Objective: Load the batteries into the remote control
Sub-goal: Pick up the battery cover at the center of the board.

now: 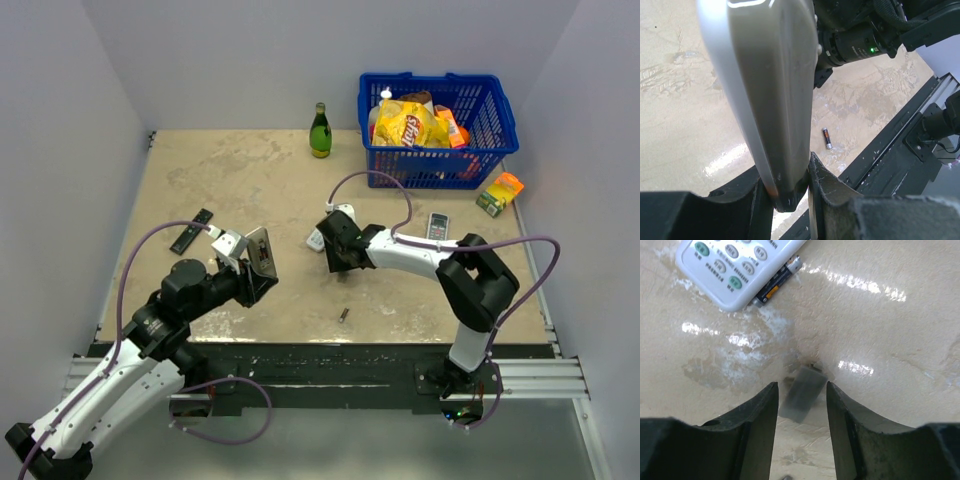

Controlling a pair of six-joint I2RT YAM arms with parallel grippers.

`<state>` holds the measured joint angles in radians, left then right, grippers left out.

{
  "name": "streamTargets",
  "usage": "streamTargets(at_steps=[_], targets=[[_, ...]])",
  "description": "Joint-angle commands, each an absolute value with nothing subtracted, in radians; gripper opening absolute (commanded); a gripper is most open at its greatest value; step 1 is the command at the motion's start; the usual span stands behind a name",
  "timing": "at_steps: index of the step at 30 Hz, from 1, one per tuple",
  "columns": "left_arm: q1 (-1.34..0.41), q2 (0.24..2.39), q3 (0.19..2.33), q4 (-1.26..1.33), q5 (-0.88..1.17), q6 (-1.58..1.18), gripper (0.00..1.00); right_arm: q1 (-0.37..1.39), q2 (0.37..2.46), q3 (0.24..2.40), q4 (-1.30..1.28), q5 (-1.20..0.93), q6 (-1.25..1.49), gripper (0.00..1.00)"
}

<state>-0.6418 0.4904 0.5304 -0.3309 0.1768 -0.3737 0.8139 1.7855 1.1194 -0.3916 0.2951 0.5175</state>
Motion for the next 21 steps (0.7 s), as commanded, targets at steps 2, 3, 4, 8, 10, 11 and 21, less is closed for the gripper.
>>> streamTargets(at_steps=[2,3,4,8,10,11,21], targets=[[-0.637,0.476,0.548,-0.291,0.196,-0.365,0.0,0.802,1.804,1.172,-0.396,0.374,0.594,0.44],[-0.637,0.476,0.546,-0.293,0.195,-0.365,0.0,0.801,1.809,1.172,-0.394,0.374,0.597,0.44],[-0.638,0.476,0.548,-0.291,0.198,-0.365,0.0,0.799,1.813,1.172,-0.394,0.376,0.598,0.43],[-0.637,0.476,0.546,-0.29,0.202,-0.365,0.0,0.796,1.839,1.172,-0.4,0.38,0.597,0.41],[-0.637,0.477,0.548,-0.288,0.204,-0.364,0.0,0.793,1.848,1.167,-0.396,0.373,0.598,0.4],[-0.638,0.479,0.546,-0.288,0.204,-0.365,0.0,0.793,1.85,1.167,-0.393,0.371,0.598,0.39],[-0.638,0.485,0.54,-0.275,0.221,-0.379,0.0,0.792,1.849,1.17,-0.367,0.35,0.577,0.1]])
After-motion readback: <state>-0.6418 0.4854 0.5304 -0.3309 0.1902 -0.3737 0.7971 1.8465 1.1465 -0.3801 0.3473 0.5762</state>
